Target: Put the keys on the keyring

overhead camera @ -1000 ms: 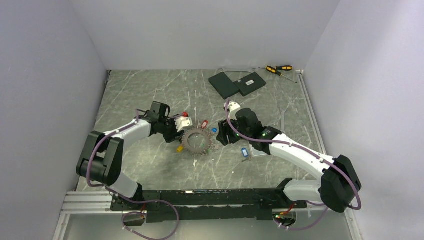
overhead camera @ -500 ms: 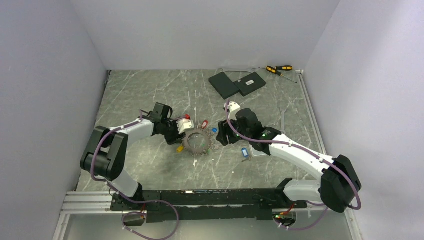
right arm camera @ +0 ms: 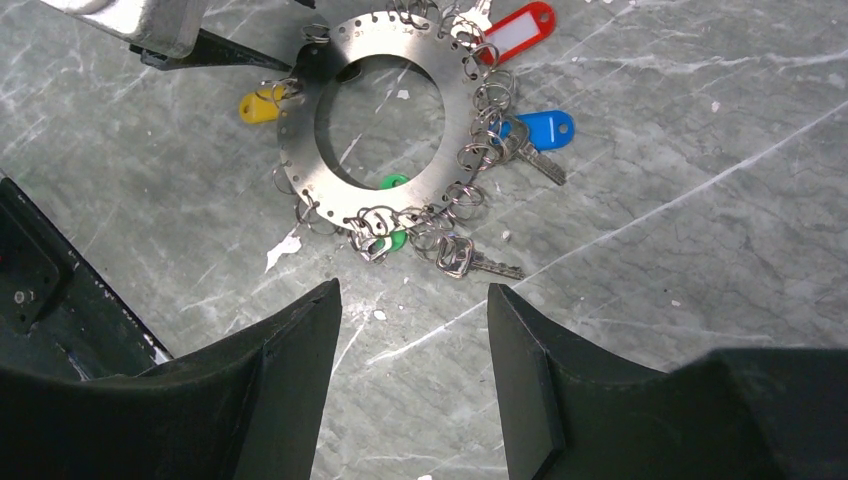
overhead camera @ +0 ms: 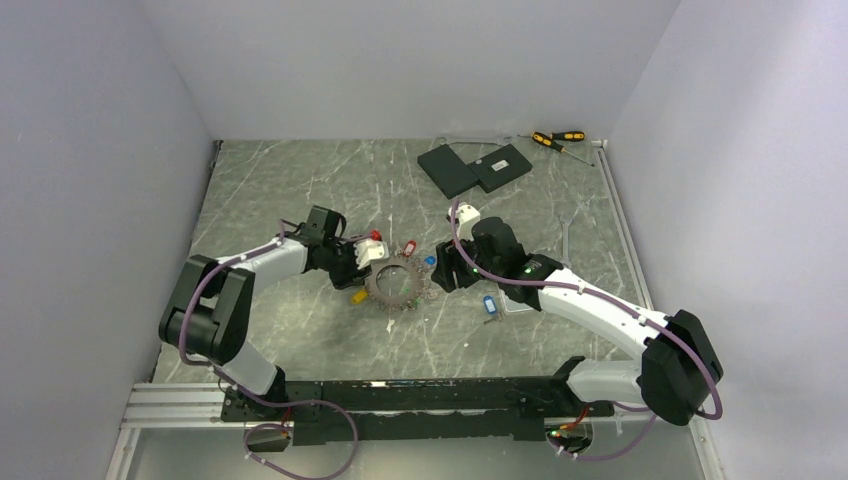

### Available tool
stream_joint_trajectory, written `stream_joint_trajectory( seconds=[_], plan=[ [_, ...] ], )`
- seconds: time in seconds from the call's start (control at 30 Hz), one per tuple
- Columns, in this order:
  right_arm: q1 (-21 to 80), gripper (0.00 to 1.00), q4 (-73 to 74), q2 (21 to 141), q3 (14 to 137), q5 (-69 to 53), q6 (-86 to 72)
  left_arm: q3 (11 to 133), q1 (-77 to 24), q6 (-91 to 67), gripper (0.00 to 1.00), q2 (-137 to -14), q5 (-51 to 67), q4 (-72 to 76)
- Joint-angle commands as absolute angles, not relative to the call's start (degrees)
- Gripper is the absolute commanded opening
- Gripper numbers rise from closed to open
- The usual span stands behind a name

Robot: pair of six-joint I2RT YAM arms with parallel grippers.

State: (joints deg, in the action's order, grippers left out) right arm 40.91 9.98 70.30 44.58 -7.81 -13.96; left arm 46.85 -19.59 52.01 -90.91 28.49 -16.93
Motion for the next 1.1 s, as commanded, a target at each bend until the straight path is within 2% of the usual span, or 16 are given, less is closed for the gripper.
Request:
stream_joint_trajectory(
  seconds=[0.0, 0.33, 0.8, 1.07],
  plan=[
    [40.69, 0.59, 7.81, 69.63, 44.41, -8.43, -13.62, 48.31, -19.25, 54.21, 0.50, -87.38, 28.51, -18.01],
    [40.69, 0.59, 7.67, 69.37, 44.32, -8.68, -13.54, 47.43, -19.34, 52.02, 0.48, -87.27, 28.87, -13.09],
    [40.69, 0.59, 7.63, 69.09, 43.97, -9.18, -13.66, 48.12, -20.57, 52.24, 0.48, -91.07, 29.05, -13.95],
    [40.69, 0.59, 7.48, 68.96, 43.86, -9.49, -13.62, 47.88, -21.01, 51.17, 0.39, -91.11, 28.98, -11.96]
  ],
)
